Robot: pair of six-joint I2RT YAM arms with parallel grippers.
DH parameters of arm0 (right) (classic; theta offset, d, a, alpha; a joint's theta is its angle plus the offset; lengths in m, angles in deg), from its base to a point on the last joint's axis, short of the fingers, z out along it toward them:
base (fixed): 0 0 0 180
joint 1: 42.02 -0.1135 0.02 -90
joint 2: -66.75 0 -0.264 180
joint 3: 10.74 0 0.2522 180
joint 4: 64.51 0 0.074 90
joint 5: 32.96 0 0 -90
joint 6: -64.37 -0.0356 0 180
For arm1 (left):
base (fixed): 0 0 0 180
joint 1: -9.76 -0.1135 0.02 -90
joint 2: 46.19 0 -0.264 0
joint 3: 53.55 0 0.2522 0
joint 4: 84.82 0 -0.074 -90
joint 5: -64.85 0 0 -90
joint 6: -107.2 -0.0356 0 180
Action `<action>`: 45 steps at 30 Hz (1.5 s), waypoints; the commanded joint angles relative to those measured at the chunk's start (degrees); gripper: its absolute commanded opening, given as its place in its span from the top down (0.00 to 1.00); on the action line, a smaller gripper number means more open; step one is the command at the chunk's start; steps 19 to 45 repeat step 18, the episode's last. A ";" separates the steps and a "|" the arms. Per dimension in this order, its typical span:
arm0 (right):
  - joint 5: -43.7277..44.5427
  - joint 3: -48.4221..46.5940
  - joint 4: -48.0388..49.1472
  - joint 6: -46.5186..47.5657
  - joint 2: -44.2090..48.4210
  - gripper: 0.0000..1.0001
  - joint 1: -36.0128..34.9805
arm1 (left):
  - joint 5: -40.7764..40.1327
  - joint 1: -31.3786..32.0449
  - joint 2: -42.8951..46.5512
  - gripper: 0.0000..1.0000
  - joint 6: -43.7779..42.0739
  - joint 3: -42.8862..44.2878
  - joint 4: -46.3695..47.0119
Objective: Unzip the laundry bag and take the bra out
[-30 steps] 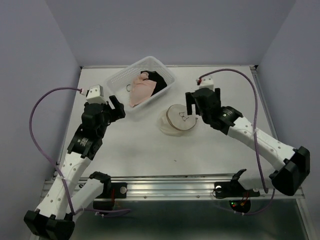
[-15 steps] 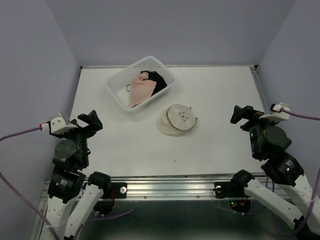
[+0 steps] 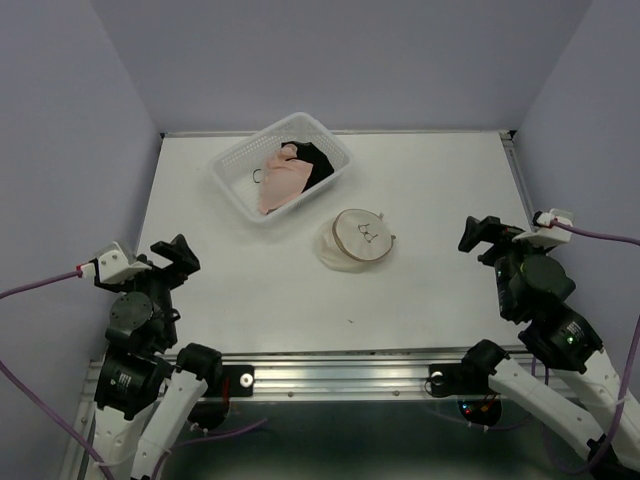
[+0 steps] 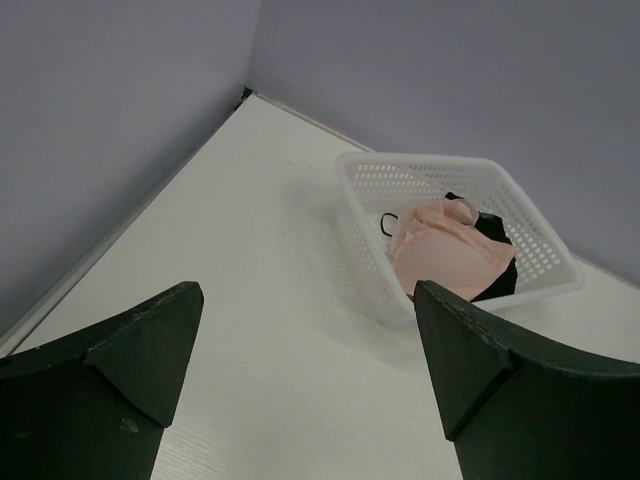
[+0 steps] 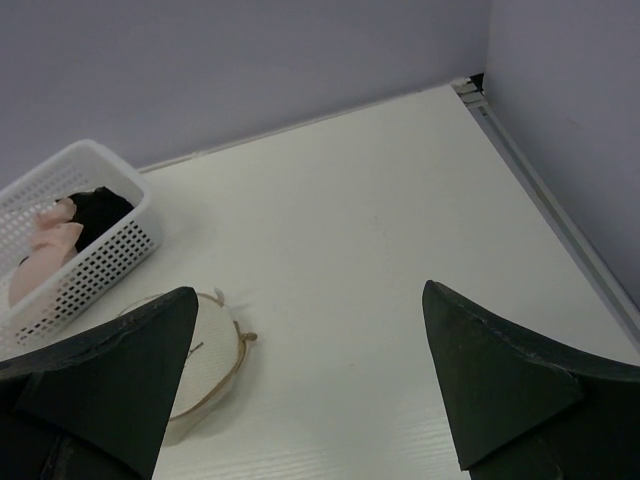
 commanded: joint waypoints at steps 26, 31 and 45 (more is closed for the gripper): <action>1.14 2.00 4.52 2.01 -2.50 0.00 -0.19 | -2.36 0.00 -1.66 0.01 0.93 -3.87 4.61; 1.14 2.00 4.52 2.01 -2.50 0.00 -0.19 | -2.36 0.00 -1.66 0.01 0.93 -3.87 4.61; 1.14 2.00 4.52 2.01 -2.50 0.00 -0.19 | -2.36 0.00 -1.66 0.01 0.93 -3.87 4.61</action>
